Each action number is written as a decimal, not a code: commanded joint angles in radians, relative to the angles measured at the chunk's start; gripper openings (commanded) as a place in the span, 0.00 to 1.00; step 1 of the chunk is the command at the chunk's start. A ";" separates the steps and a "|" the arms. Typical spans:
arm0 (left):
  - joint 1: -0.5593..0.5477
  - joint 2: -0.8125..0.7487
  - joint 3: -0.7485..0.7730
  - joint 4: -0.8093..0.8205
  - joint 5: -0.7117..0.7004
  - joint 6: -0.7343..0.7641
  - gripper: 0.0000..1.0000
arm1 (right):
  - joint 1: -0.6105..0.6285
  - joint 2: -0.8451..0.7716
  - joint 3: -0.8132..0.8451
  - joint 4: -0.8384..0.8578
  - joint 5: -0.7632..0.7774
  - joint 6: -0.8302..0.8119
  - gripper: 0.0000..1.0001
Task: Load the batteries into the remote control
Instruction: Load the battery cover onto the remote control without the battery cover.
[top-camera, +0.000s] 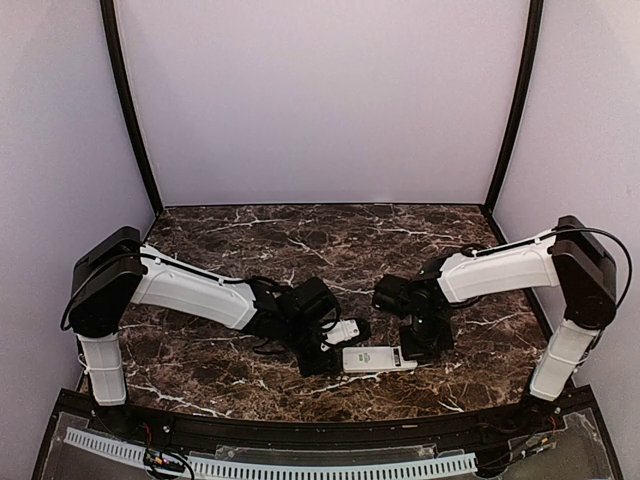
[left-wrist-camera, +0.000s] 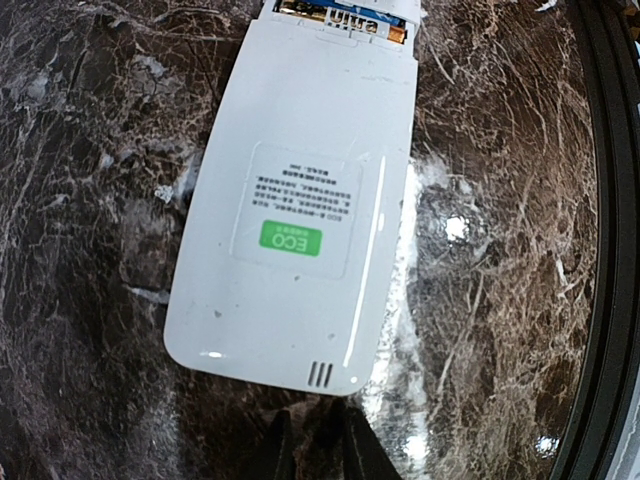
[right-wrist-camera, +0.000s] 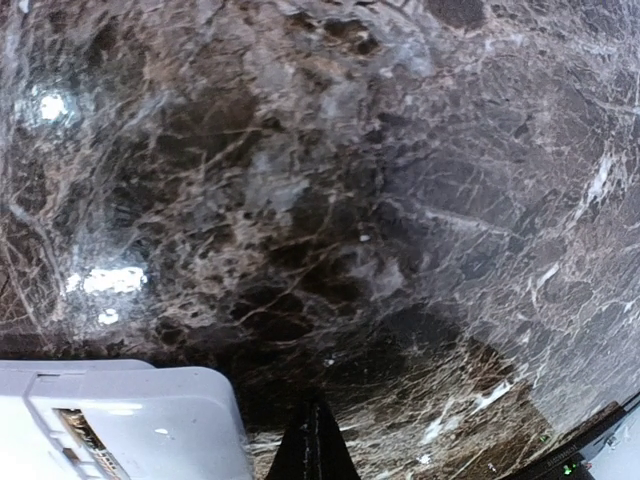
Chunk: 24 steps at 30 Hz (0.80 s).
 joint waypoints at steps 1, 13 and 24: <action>-0.001 0.010 0.011 -0.031 0.007 0.011 0.18 | 0.025 0.041 0.023 0.021 0.000 -0.005 0.00; 0.000 0.013 0.013 -0.032 0.009 0.011 0.18 | 0.039 0.072 0.058 0.035 -0.009 -0.031 0.00; 0.000 0.013 0.015 -0.033 0.014 0.011 0.18 | 0.061 0.095 0.105 0.019 -0.009 -0.031 0.00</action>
